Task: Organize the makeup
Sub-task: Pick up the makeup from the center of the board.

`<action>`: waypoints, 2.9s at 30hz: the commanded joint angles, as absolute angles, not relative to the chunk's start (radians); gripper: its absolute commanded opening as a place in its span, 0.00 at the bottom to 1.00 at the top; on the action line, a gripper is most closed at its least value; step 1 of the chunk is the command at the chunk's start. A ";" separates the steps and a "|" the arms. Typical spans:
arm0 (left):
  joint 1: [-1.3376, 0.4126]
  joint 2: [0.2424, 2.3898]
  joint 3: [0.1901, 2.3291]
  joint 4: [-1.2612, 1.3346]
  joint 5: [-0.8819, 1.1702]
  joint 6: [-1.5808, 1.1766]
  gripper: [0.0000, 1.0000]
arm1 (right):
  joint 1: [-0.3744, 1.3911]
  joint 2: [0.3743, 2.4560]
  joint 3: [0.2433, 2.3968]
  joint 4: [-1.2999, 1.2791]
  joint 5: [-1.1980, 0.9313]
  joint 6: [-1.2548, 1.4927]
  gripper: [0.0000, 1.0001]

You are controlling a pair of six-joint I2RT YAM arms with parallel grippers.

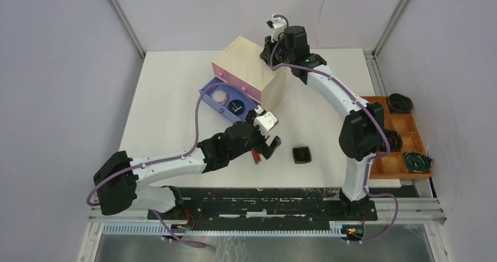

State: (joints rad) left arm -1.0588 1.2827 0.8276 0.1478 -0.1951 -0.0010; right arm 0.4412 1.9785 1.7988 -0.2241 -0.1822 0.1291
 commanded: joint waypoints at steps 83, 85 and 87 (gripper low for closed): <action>-1.134 2.089 0.909 0.647 0.009 0.079 0.99 | 0.404 2.132 1.659 -0.711 -0.107 0.083 0.20; -1.134 2.097 0.907 0.675 0.024 0.102 0.99 | 0.404 2.133 1.657 -0.711 -0.107 0.081 0.20; -1.133 2.103 0.903 0.696 0.037 0.118 0.99 | 0.404 2.132 1.658 -0.710 -0.106 0.081 0.20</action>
